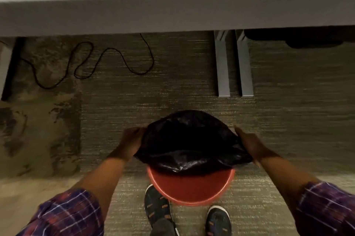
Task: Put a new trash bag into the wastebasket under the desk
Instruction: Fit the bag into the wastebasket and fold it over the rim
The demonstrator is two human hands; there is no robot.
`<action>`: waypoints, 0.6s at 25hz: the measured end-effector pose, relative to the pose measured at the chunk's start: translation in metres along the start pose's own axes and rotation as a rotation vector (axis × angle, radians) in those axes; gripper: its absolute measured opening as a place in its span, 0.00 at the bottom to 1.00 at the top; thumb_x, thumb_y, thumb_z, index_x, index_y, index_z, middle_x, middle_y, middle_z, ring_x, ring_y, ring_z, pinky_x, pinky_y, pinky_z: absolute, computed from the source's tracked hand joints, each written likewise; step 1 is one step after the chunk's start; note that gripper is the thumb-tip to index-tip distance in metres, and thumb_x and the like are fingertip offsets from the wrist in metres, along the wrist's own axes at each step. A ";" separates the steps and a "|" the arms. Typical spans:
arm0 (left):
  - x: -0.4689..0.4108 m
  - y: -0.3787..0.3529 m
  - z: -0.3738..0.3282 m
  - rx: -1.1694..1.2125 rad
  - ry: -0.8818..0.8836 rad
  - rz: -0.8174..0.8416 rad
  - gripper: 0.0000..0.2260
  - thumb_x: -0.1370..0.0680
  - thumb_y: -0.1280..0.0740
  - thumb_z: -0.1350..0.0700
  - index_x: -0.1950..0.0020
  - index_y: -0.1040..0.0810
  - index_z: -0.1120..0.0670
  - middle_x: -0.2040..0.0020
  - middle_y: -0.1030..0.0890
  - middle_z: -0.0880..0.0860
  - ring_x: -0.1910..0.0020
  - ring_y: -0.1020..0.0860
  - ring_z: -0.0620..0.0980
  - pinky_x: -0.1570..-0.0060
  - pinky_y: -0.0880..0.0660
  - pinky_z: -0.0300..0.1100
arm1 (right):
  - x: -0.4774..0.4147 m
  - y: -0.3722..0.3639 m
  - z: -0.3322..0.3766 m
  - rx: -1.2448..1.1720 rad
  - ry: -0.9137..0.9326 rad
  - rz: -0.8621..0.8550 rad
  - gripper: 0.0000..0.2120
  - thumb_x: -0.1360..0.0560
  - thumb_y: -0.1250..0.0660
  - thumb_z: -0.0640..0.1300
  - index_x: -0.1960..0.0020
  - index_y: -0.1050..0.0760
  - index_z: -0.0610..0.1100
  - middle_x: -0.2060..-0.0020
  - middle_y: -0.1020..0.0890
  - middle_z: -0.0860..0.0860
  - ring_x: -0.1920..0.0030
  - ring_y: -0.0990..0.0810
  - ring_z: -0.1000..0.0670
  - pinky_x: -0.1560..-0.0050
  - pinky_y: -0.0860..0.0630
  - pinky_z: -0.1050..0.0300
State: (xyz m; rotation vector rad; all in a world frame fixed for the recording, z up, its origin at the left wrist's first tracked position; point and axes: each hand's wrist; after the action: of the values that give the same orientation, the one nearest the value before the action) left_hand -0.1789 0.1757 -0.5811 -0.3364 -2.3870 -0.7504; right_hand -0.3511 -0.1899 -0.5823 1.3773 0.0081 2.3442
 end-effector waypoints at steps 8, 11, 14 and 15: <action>0.066 0.023 0.036 0.277 0.250 0.256 0.15 0.20 0.23 0.55 0.34 0.15 0.55 0.39 0.10 0.59 0.38 0.13 0.62 0.32 0.20 0.65 | 0.063 0.016 -0.066 -0.294 -0.185 0.143 0.13 0.21 0.31 0.31 0.37 0.24 0.35 0.67 0.21 0.48 0.72 0.25 0.54 0.74 0.24 0.59; 0.075 0.021 0.045 0.306 0.321 0.163 0.17 0.22 0.21 0.52 0.35 0.15 0.55 0.42 0.10 0.60 0.51 0.12 0.56 0.51 0.17 0.53 | 0.072 0.007 -0.062 -0.296 -0.200 -0.031 0.08 0.19 0.32 0.38 0.42 0.22 0.35 0.67 0.19 0.44 0.71 0.18 0.49 0.70 0.18 0.55; 0.085 0.017 0.056 0.330 0.385 0.104 0.17 0.25 0.18 0.52 0.39 0.15 0.57 0.51 0.09 0.56 0.63 0.15 0.49 0.67 0.22 0.42 | 0.080 -0.008 -0.050 -0.144 -0.151 -0.123 0.20 0.22 0.26 0.57 0.47 0.19 0.39 0.64 0.15 0.45 0.66 0.14 0.46 0.67 0.16 0.51; 0.089 0.014 0.061 0.304 0.401 0.106 0.17 0.25 0.18 0.54 0.39 0.15 0.58 0.52 0.09 0.56 0.64 0.15 0.48 0.68 0.22 0.42 | 0.082 -0.014 -0.048 -0.074 -0.127 -0.146 0.19 0.22 0.26 0.56 0.46 0.19 0.40 0.62 0.14 0.45 0.66 0.14 0.47 0.65 0.15 0.49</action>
State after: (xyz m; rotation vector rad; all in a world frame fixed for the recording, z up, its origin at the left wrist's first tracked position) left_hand -0.2722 0.2283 -0.5595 -0.1645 -2.0428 -0.3569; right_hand -0.4212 -0.1383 -0.5417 1.4361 -0.0139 2.1141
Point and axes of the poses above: each hand's wrist, its own x-axis away from the middle knuckle, its own y-axis out of the back of the hand, z = x × y
